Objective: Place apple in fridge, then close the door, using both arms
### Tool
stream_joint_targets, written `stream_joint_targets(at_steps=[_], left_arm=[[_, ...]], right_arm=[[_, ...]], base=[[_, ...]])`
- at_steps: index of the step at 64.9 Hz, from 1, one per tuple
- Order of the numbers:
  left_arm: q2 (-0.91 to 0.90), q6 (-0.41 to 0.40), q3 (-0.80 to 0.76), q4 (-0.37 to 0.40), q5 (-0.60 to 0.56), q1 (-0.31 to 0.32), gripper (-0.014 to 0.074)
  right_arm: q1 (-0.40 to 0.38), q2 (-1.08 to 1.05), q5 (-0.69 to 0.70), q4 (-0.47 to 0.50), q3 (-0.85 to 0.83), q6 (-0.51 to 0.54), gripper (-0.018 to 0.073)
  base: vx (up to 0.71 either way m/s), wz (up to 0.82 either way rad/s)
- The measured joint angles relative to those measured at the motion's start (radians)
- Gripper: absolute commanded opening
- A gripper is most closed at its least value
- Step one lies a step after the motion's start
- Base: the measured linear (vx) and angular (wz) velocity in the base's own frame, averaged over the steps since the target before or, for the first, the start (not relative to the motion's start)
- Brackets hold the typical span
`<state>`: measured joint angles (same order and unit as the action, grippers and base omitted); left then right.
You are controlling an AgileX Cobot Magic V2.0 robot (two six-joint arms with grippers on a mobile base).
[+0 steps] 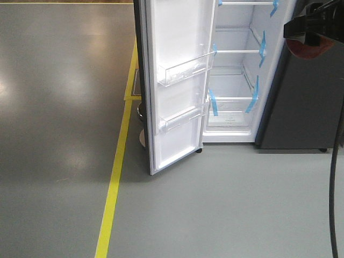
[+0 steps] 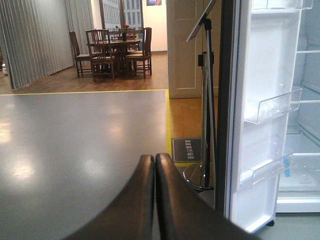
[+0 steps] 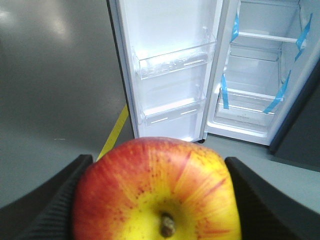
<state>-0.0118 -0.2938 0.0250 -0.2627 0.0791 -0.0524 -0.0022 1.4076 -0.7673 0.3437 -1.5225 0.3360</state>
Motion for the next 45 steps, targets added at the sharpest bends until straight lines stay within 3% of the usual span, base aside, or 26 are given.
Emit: stream_joint_targets(at_steps=[45], left_arm=[[0.000, 0.000, 0.000, 0.000, 0.000, 0.000, -0.0006]], right_arm=[[0.000, 0.000, 0.000, 0.000, 0.000, 0.000, 0.0084]], base=[[0.11, 0.01]])
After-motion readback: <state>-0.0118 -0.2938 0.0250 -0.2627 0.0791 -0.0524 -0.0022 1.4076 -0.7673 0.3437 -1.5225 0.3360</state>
